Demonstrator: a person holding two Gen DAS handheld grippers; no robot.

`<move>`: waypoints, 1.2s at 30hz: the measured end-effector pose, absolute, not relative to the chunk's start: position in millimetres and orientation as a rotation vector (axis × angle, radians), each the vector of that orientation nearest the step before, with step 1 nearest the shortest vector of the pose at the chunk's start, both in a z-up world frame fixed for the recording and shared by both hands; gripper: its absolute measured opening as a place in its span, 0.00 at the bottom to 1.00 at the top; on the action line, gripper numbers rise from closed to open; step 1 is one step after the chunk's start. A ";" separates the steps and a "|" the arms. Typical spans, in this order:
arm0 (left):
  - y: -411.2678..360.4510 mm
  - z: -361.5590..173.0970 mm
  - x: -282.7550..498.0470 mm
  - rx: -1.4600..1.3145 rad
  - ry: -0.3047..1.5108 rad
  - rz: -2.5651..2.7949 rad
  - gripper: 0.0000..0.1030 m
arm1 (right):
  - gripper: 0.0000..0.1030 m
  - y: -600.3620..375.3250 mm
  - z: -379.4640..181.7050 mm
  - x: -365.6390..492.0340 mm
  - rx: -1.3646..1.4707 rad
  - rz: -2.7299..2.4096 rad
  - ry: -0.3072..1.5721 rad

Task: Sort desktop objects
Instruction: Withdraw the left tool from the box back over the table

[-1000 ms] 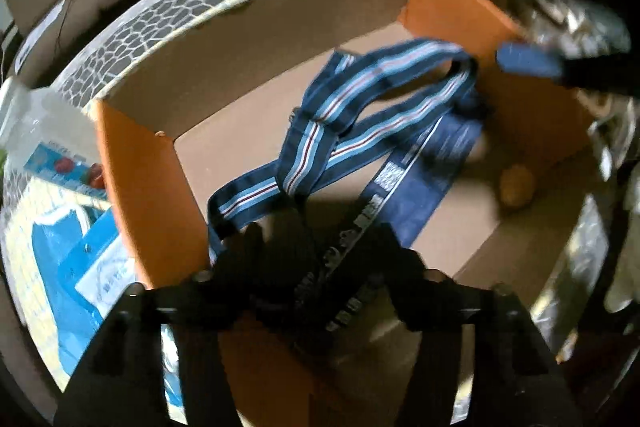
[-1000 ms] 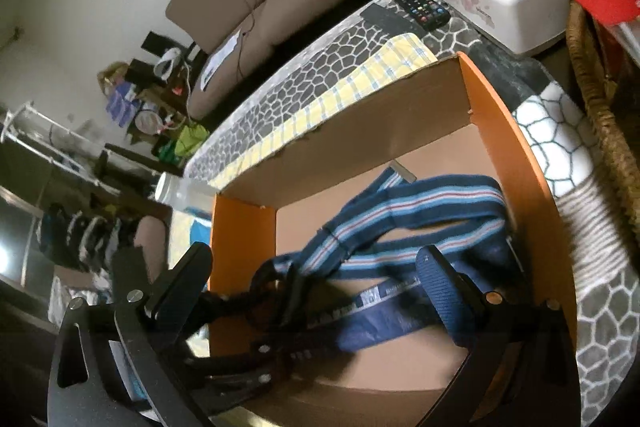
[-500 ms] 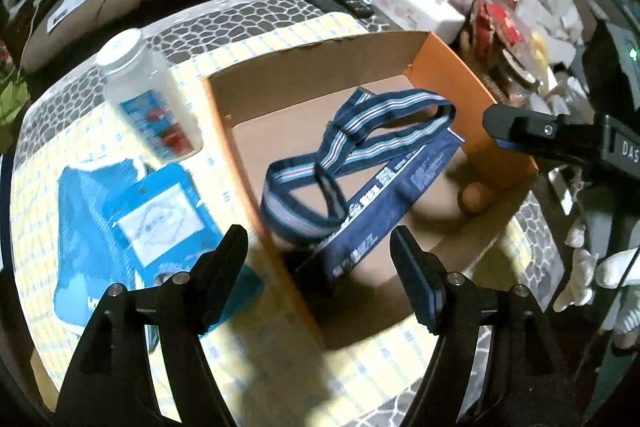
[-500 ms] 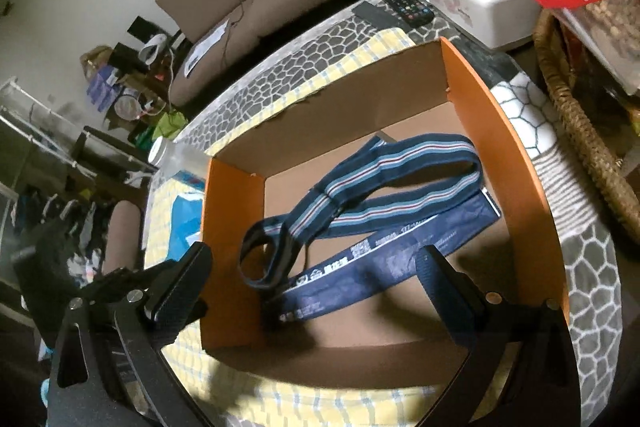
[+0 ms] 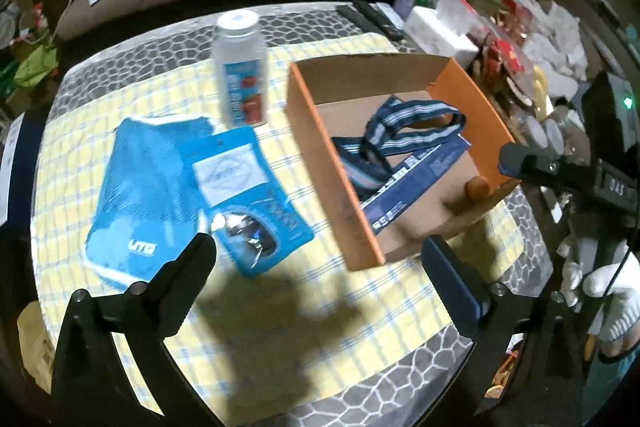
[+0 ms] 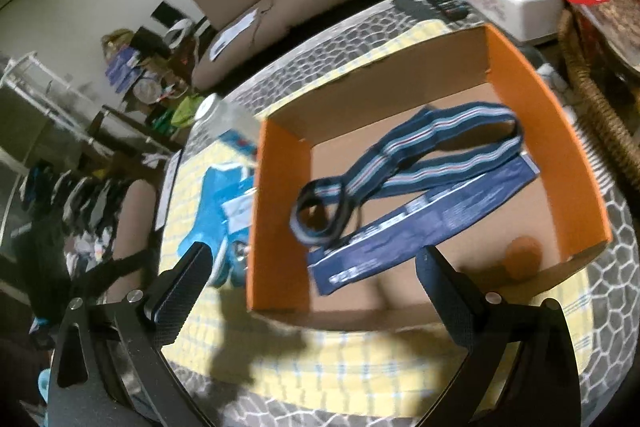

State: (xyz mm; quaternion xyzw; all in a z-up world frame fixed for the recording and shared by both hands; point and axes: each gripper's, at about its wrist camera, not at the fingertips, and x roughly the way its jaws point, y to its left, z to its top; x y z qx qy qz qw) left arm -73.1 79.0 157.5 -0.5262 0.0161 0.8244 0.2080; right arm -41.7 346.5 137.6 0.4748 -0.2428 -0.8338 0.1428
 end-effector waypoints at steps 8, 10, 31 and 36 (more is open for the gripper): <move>13.9 169.2 -55.0 -1.463 -0.077 2.350 1.00 | 1.00 300.9 150.6 -20.9 1.354 -2.432 -0.593; -2.2 171.4 -50.7 -1.462 -0.096 2.365 1.00 | 1.00 286.4 153.8 -16.6 1.357 -2.437 -0.546; -159.3 139.7 -32.9 -1.560 -0.249 2.478 1.00 | 1.00 103.5 138.8 -13.1 1.367 -2.286 -0.221; -181.1 121.6 -41.7 -1.591 -0.278 2.477 1.00 | 1.00 76.8 122.9 -22.7 1.360 -2.277 -0.237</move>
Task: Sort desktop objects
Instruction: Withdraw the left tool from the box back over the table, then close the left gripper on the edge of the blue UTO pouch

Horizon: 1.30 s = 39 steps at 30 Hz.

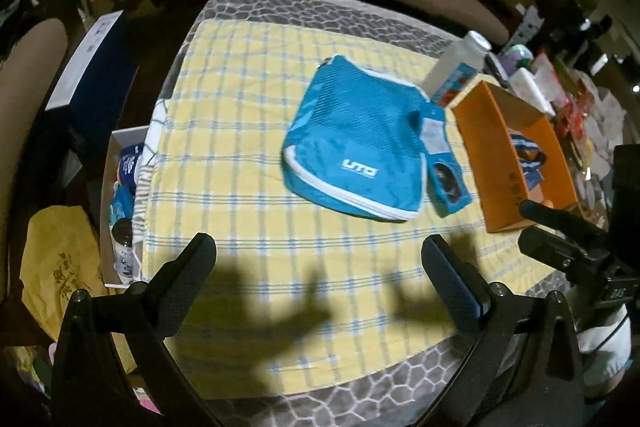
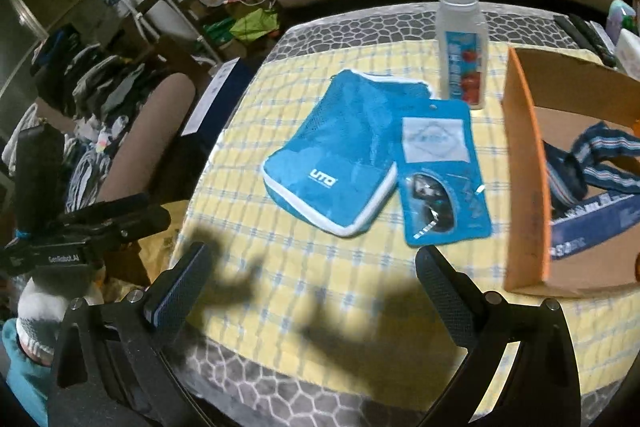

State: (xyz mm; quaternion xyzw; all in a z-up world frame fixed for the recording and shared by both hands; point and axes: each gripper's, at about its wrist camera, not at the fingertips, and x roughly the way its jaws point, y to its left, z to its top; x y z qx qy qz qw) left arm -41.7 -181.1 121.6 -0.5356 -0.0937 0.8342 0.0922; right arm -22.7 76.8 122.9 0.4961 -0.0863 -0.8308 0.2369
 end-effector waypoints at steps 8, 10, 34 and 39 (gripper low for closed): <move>-197.0 92.9 -63.2 -1.629 -0.300 2.467 1.00 | 1.00 56.1 101.8 -42.7 1.309 -2.255 -0.350; -197.5 86.5 -68.2 -1.633 -0.306 2.463 1.00 | 1.00 52.8 89.3 -50.8 1.337 -2.229 -0.407; -177.0 31.0 -114.7 -1.686 -0.207 2.488 0.92 | 0.99 68.3 11.4 -87.1 1.501 -2.121 -0.664; -171.6 24.3 -119.1 -1.691 -0.196 2.487 0.92 | 0.94 72.9 3.7 -89.7 1.514 -2.132 -0.688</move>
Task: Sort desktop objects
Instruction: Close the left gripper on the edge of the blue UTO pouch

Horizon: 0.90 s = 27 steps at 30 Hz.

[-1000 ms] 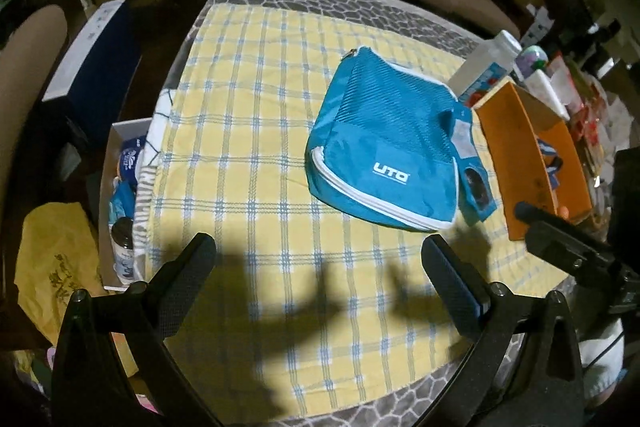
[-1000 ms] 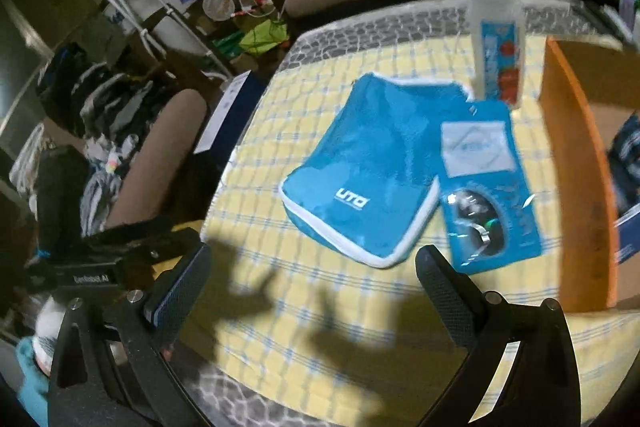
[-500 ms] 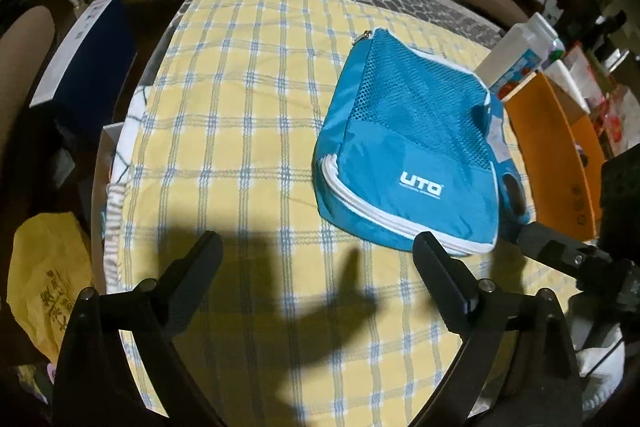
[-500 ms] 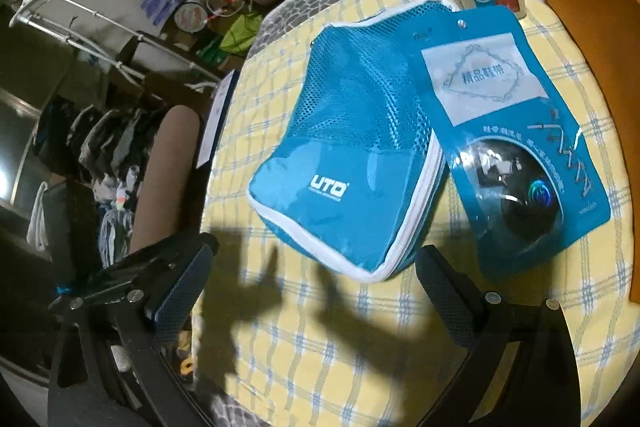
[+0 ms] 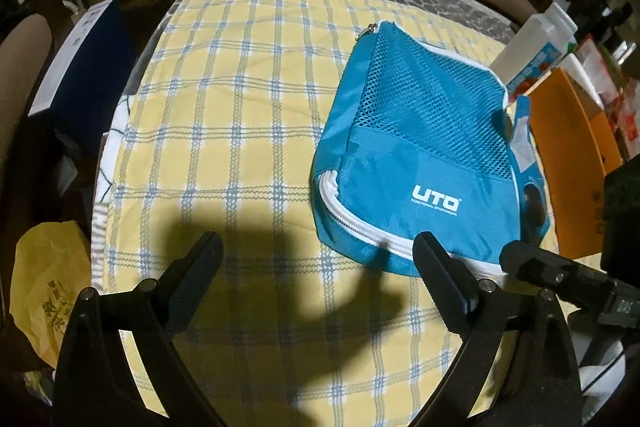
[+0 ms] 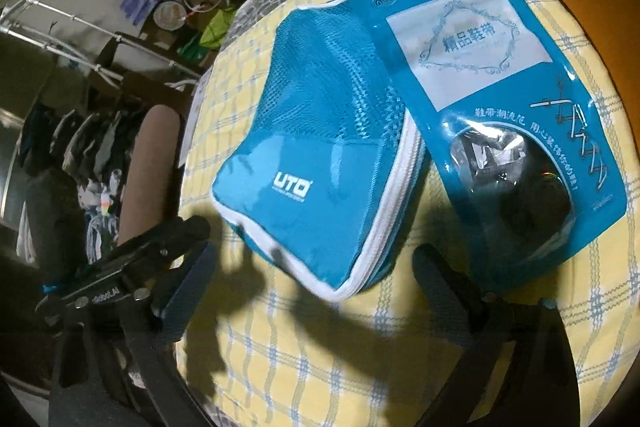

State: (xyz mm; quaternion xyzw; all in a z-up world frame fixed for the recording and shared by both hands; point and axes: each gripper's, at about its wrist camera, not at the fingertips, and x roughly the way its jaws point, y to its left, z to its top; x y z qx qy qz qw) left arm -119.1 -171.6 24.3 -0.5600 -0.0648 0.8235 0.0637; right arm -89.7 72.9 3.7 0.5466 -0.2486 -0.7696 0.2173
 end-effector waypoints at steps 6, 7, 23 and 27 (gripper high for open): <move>-162.2 5.6 -123.3 -1.715 -0.180 2.461 0.74 | 0.86 84.1 0.6 -93.3 1.484 -2.128 -0.774; -158.6 1.3 -123.8 -1.721 -0.165 2.452 0.71 | 0.85 85.2 0.0 -94.1 1.483 -2.126 -0.779; -157.5 -0.4 -135.4 -1.683 -0.171 2.517 0.62 | 0.80 92.6 -4.2 -96.6 1.420 -1.984 -0.950; -161.1 -3.1 -144.4 -1.681 -0.181 2.515 0.67 | 0.80 92.4 -2.8 -95.7 1.426 -1.997 -0.934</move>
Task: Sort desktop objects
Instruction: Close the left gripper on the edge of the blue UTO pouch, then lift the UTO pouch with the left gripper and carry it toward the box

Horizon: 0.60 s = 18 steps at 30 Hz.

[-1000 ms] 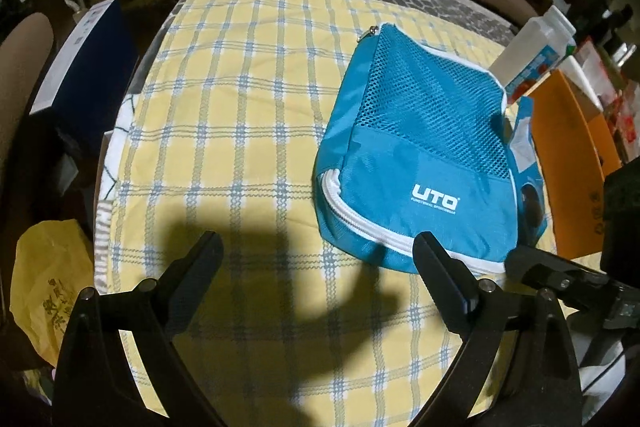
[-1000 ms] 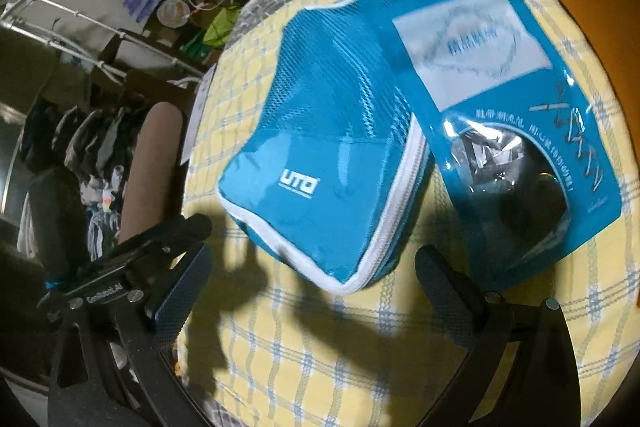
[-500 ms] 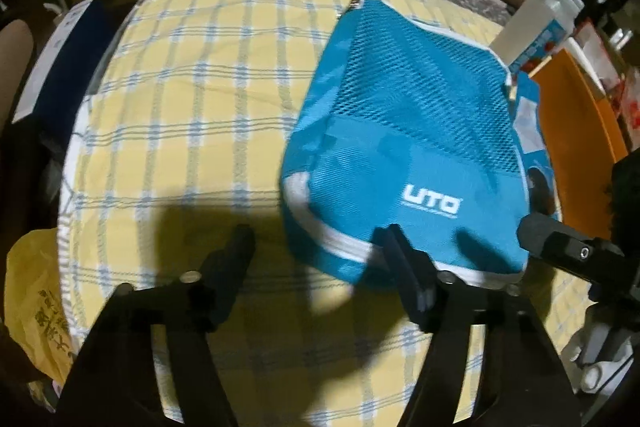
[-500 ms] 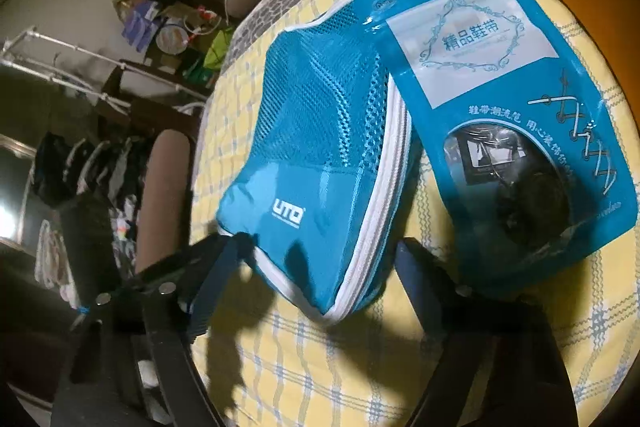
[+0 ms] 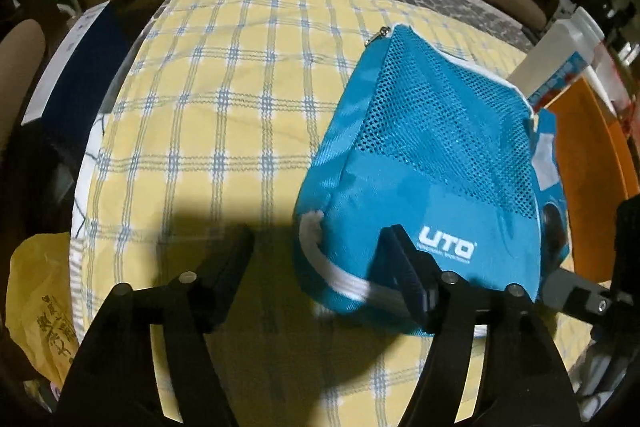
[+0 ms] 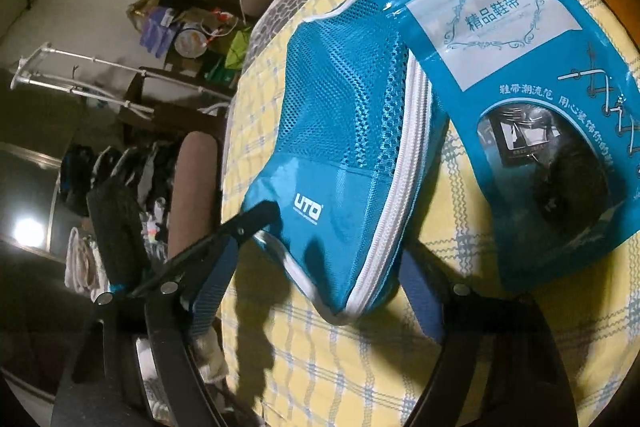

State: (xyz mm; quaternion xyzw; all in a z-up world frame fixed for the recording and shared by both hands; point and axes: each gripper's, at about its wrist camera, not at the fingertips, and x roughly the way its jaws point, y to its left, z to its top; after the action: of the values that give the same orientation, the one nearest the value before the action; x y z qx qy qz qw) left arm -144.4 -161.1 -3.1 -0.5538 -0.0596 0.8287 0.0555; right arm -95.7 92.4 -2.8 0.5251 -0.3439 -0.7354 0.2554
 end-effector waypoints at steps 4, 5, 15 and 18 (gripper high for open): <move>-153.0 -4.6 -147.1 -1.667 -0.185 2.446 0.62 | 0.80 93.0 -3.7 -93.5 1.428 -1.999 -0.931; -147.1 -4.0 -146.6 -1.661 -0.153 2.438 0.59 | 0.80 93.4 -3.7 -93.5 1.428 -2.000 -0.932; -151.0 36.7 -134.8 -1.538 -0.251 2.532 0.16 | 0.84 94.4 0.5 -94.3 1.414 -2.003 -0.942; -151.0 53.7 -131.4 -1.480 -0.275 2.540 0.15 | 0.85 94.7 4.2 -93.7 1.403 -2.001 -0.945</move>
State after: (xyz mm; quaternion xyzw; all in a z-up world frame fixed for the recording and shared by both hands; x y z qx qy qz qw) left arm -131.4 -151.0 53.7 -0.4990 -0.0926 0.8564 0.0944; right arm -93.7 94.7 4.2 0.5173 -0.3486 -0.7379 0.2577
